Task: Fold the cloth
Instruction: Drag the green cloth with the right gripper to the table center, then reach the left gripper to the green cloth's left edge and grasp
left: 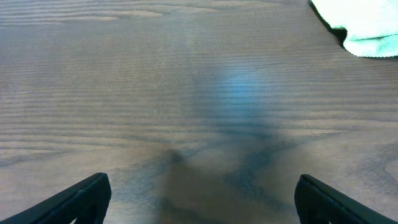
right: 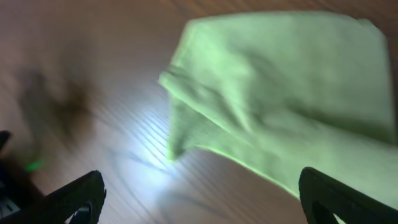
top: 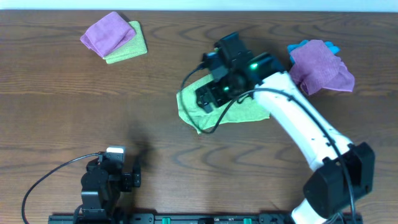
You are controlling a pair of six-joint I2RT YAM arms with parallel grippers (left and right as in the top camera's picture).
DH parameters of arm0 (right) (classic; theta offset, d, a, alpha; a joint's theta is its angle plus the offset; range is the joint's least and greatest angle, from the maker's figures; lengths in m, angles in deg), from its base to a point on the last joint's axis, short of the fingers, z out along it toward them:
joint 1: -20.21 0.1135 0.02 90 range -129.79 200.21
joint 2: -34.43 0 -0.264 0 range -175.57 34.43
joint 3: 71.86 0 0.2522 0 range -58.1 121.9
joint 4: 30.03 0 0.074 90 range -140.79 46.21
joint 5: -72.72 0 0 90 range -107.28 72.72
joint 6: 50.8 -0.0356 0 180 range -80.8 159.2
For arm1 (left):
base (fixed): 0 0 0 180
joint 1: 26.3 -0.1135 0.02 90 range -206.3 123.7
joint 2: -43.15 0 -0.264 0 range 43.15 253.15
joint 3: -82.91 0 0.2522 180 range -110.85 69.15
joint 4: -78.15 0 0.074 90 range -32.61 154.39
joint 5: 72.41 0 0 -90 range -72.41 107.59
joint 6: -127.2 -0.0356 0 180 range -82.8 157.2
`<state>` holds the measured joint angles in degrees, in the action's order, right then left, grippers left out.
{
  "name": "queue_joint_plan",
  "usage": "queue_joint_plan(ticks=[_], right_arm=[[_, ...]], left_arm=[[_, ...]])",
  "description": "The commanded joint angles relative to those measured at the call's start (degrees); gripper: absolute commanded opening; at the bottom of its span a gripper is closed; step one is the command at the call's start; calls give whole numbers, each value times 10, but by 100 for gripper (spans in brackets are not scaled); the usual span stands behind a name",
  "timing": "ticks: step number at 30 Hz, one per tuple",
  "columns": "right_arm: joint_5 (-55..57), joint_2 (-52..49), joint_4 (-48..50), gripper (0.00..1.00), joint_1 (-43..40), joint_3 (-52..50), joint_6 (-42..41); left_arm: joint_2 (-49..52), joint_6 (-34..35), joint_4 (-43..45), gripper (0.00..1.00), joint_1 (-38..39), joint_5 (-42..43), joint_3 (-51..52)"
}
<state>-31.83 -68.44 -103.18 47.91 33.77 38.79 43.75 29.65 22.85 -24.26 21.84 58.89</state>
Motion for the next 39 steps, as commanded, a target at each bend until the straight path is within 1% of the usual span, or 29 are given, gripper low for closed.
queue_joint_plan(ticks=[1, 4, 7, 13, 15, 19, 20, 22, 23, 26, 28, 30, 35, 39], right_arm=[[-1, 35, -9, 99, -28, -5, 5], [-11, 68, -5, 97, -52, -36, 20], [-18, 121, 12, 97, -84, -105, 23], [-100, 255, 106, 99, -175, -302, 26], [-129, 285, 141, 99, -207, -353, 17], [-179, 306, 185, 99, -266, -422, -9], [-192, 304, 188, 99, -276, -431, -9], [-215, 303, 195, 99, -298, -450, -9], [-221, 303, 197, 99, -307, -456, -9], [-224, 303, 195, 99, -324, -462, -8], [-224, 303, 196, 99, -330, -462, -8], [-224, 303, 198, 99, -331, -462, -6], [-223, 303, 200, 99, -331, -462, 3], [-223, 302, 202, 99, -331, -462, 3]], left_arm=[[-4, -6, -6, 95, 2, -4, 9], [-4, -6, -6, 95, 2, -4, 9], [-4, -6, -6, 95, 2, -4, 9], [-4, -6, -3, 95, 2, -4, 9], [-4, -4, -3, 95, 2, 5, 9], [-4, 15, -2, 95, 2, 7, 9], [-4, 33, -2, 95, 2, 7, 9], [-4, 108, 2, 95, 2, 9, 9], [-4, 119, 12, 95, 2, 28, 9], [-2, 119, 36, 95, 2, 120, -9], [6, 145, 40, 95, 2, 127, -31], [25, 157, 41, 96, 2, 127, -60], [136, 219, 40, 96, 2, 129, -159], [281, 275, 40, 96, 3, 192, -256]])
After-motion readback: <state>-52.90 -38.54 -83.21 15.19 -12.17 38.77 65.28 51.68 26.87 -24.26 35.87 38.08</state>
